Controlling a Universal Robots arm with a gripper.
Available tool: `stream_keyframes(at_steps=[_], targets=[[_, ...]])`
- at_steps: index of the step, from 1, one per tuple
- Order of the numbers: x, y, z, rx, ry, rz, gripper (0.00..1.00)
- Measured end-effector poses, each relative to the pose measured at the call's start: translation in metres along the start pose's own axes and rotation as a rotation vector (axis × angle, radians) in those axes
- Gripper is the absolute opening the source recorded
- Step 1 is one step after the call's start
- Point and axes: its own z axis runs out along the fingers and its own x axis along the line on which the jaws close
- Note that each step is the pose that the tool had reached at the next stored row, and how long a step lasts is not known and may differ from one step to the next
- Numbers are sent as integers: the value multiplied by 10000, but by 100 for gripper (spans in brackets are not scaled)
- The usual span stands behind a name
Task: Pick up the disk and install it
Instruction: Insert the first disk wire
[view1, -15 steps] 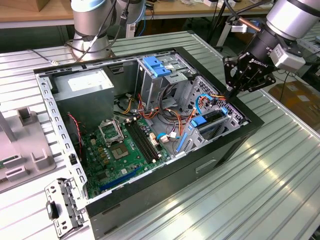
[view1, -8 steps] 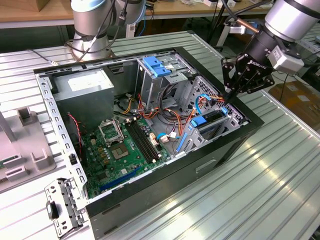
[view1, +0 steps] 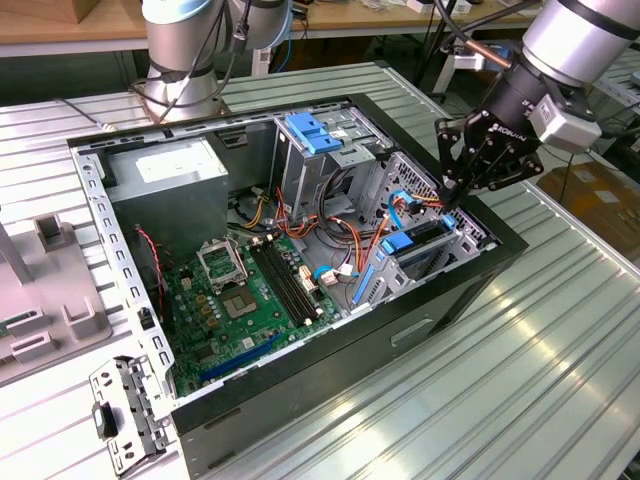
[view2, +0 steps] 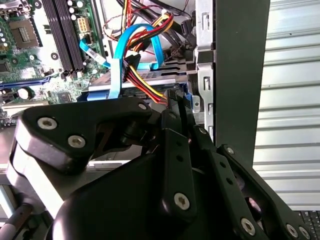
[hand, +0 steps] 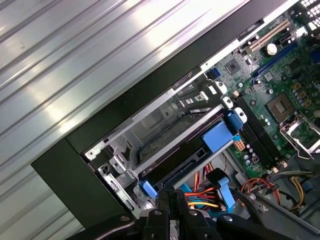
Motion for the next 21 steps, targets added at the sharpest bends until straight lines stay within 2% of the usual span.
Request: stream_keyframes(at_steps=[11,21], targets=[[-37,41,32,0,0,0,17],[-54,61,116,0,0,0,17]])
